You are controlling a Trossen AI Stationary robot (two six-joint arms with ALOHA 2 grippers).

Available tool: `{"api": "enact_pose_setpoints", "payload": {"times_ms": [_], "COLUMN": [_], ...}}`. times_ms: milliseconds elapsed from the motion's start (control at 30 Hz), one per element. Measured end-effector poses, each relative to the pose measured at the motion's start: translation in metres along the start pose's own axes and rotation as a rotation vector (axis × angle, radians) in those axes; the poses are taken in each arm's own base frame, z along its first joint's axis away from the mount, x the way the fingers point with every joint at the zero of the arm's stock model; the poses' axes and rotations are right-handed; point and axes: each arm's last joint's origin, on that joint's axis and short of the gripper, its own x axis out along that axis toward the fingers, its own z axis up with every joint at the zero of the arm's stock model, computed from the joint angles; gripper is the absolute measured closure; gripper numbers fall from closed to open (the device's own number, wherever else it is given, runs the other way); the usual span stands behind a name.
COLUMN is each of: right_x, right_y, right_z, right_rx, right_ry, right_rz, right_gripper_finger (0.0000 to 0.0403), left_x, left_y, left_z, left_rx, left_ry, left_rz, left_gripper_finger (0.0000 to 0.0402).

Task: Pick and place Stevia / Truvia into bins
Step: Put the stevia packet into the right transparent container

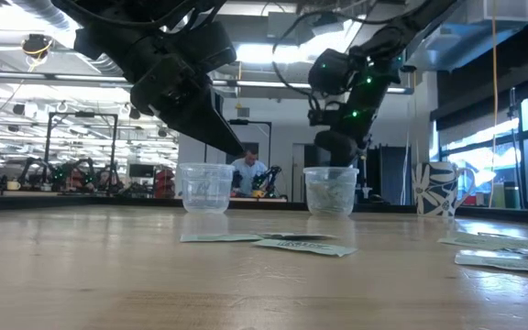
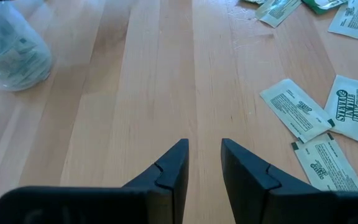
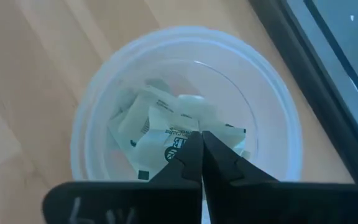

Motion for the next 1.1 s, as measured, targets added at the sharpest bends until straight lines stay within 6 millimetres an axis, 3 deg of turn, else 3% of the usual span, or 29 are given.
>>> {"api": "enact_pose_setpoints", "payload": {"times_ms": [200, 467, 667, 767, 967, 1100], "right_x": [0.002, -0.002, -0.037, -0.061, -0.094, -0.101], "right_y": [0.001, 0.000, -0.010, -0.009, 0.024, 0.058], "right_z": [0.000, 0.001, 0.005, 0.008, 0.006, -0.003], "right_rx": [0.001, 0.004, 0.046, 0.045, -0.085, -0.168], "right_ry": [0.001, -0.008, -0.082, -0.154, -0.222, -0.229], "right_rz": [0.001, 0.001, 0.005, 0.112, 0.561, 0.666], "right_gripper_finger": [0.0383, 0.0317, 0.0298, 0.0297, 0.0296, 0.0296], "left_x": [0.000, 0.000, 0.000, 0.000, 0.000, 0.000], "left_y": [0.000, 0.000, 0.000, 0.000, 0.000, 0.000], "left_z": [0.000, 0.000, 0.000, 0.000, 0.000, 0.000], "left_rx": [0.000, 0.000, 0.000, 0.000, 0.000, 0.000], "left_ry": [0.000, 0.000, 0.001, 0.000, 0.001, 0.001], "left_rz": [0.000, 0.000, 0.000, 0.000, 0.000, 0.000], "left_gripper_finger": [0.0313, 0.0313, 0.0313, 0.0313, 0.0313, 0.0313]}}
